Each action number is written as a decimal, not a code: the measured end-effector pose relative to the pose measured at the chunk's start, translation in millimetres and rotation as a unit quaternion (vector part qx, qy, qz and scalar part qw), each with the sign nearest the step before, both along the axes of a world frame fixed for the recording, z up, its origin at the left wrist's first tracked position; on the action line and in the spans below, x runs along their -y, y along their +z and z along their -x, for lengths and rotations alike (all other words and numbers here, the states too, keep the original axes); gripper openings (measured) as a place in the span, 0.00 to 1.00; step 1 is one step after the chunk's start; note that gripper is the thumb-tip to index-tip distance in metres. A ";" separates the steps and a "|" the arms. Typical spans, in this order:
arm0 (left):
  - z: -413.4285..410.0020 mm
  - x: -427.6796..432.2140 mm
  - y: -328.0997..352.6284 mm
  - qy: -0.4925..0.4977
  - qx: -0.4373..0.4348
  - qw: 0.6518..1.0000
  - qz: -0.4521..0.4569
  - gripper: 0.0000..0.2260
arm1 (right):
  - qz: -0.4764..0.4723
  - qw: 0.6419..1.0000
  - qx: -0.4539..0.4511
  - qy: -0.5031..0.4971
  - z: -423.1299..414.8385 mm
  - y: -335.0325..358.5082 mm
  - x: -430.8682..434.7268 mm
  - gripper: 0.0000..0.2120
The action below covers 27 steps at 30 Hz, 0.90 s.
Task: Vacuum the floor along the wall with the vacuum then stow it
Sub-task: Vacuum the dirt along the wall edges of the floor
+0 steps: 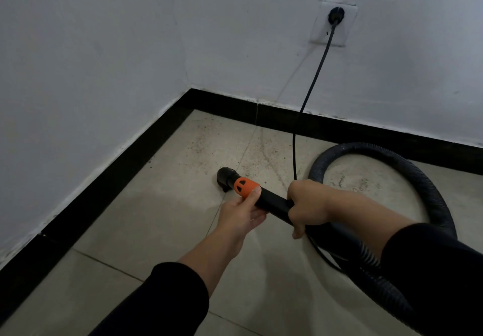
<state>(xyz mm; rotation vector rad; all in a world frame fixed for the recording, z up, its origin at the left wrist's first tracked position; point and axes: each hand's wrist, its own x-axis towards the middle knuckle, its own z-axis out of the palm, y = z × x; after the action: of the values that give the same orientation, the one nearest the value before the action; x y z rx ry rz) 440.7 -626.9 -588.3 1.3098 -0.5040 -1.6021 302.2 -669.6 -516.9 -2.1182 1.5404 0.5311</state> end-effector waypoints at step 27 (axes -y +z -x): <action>0.2 51.7 -19.6 0.091 -0.077 0.993 -0.021 0.16 | 0.147 0.982 0.101 -0.068 -2.4 -40.5 16.4 0.15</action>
<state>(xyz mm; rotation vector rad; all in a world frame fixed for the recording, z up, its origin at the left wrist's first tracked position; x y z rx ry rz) 440.5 -678.6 -607.9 1.2146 -0.2501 -1.5523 304.6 -686.0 -557.4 -2.1774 1.7137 0.0381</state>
